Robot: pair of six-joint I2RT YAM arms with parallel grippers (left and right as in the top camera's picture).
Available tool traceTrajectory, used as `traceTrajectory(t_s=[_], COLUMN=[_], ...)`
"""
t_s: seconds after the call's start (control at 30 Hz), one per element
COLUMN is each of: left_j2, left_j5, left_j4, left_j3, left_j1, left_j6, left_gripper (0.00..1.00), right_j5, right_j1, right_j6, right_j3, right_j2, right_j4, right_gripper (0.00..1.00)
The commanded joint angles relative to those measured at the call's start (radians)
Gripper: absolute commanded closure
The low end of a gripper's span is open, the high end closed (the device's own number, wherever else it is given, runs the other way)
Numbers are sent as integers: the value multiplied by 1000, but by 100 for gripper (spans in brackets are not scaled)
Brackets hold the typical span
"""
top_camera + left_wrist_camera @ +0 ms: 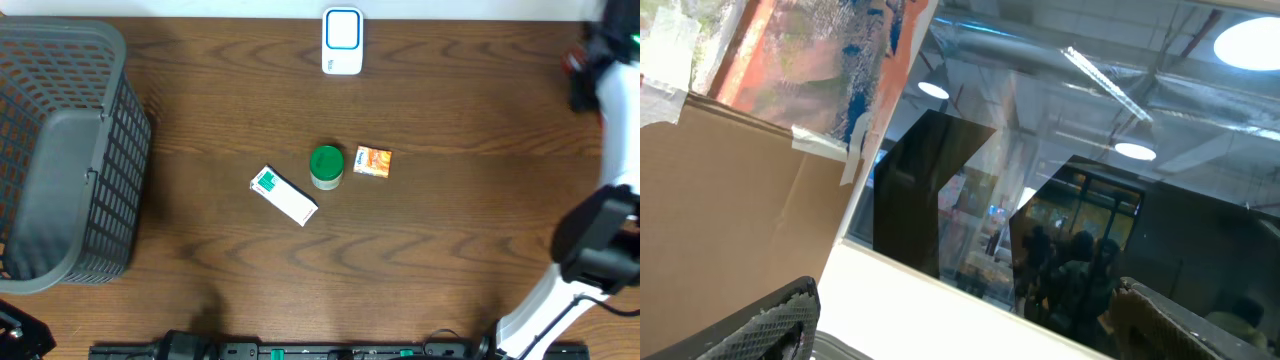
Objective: Scan the item barcode
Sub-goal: 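Move the Top bar to the right edge and drop it on the table, then move the right gripper back toward the tissue pack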
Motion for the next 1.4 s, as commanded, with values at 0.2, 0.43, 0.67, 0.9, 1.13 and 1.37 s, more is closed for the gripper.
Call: traceTrajectory(t_s=[0.2, 0.43, 0.67, 0.9, 1.13, 1.37], left_j2=[2, 2, 2, 2, 2, 2], left_j5=[-6, -6, -6, -6, -6, -6], left_j4=[-26, -40, -63, -114, -208, -246], left_j3=[-5, -4, -5, -5, -5, -5], left_j1=[4, 4, 4, 4, 4, 4], left_j6=[-9, -8, -8, -8, -9, -9], left_gripper=[7, 8, 7, 8, 7, 7], right_j5=[-182, -265, -581, -699, -615, -409], right_j1=[-272, -333, -216, 136, 537, 769], right_j6=[76, 180, 205, 299, 599, 816], right_j3=[-430, -454, -262, -235, -235, -233], right_j2=[13, 0, -69, -188, -163, -114], right_j4=[346, 377, 125, 46, 102, 106], right_gripper=[99, 12, 1, 1, 1, 1])
